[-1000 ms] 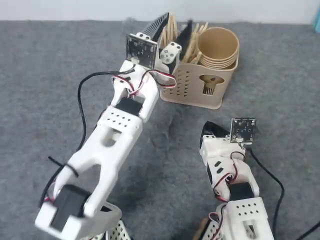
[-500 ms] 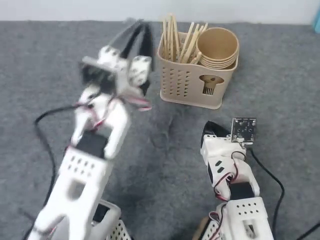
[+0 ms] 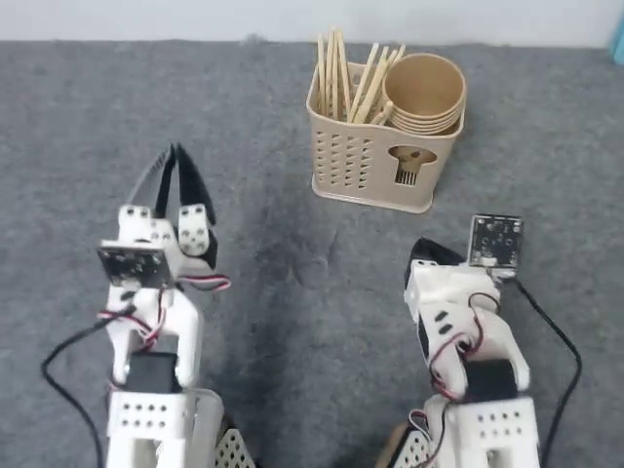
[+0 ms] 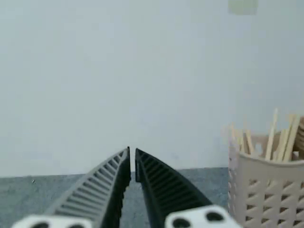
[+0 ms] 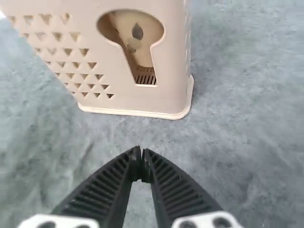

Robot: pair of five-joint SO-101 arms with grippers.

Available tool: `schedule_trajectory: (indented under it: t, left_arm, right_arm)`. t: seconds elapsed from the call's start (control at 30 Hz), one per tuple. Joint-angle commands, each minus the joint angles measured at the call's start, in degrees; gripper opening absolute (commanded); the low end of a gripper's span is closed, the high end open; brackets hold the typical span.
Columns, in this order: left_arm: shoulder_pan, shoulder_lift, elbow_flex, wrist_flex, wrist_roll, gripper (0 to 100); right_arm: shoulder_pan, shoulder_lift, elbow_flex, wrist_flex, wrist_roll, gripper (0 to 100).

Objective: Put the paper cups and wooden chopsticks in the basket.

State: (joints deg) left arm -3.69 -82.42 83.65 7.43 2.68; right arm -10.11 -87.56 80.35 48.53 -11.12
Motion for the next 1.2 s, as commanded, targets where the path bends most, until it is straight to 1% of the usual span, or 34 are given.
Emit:
schedule_trajectory:
  t: [0.0,0.07,0.1,0.17,0.23,0.43,0.5,0.6,0.7,0.8,0.83,0.93,1.0,1.17]
  left_arm:
    - [-3.5,-9.3,10.5,0.3,0.1,1]
    - [-5.2,-12.0,13.5,1.5,0.1,1]
    - [-6.1,-13.5,13.3,5.1,0.6,1]
    - [-6.6,-15.2,12.5,13.5,3.9,1]
    - [-6.5,-17.1,12.9,20.7,6.9,1]
    - [-6.6,-21.9,13.0,38.2,6.8,1]
    - [-6.6,-21.8,12.9,42.9,5.2,1]
    - [-6.6,-21.7,12.9,48.2,2.0,1]
    - [-6.9,-21.7,12.9,54.5,1.2,1]
    - [-7.0,-21.7,12.9,57.0,1.1,1]
    - [-6.9,-21.6,12.9,58.1,1.5,1]
    - [-6.6,-21.8,12.9,65.5,1.5,1]
    - [-6.9,-21.5,12.9,64.7,1.6,1]
    - [-6.8,-21.6,12.9,65.0,1.5,1]
  right_arm:
    - [0.1,-10.9,-4.1,6.5,1.0,0.7]
    - [0.0,-16.6,-2.8,10.4,2.6,0.7]
    - [-0.5,-17.6,-2.8,12.5,4.6,0.7]
    - [-1.2,-16.3,-2.3,16.0,6.9,0.7]
    - [-1.2,-14.7,-1.8,17.4,7.1,0.7]
    - [-1.7,-14.6,5.4,17.4,7.4,0.7]
    - [-1.0,-14.6,9.3,17.4,7.4,0.7]
    - [2.9,-14.6,12.4,17.3,7.0,0.7]
    - [7.9,-14.6,14.9,13.9,6.9,0.8]
    - [8.3,-14.6,16.3,12.8,6.9,0.8]
    - [8.3,-14.6,16.3,13.8,6.9,0.8]
    - [8.3,-14.6,16.3,20.4,7.0,0.8]
    - [8.2,-14.6,16.0,25.5,7.0,0.8]
    - [8.6,-14.6,15.9,25.4,7.1,0.8]
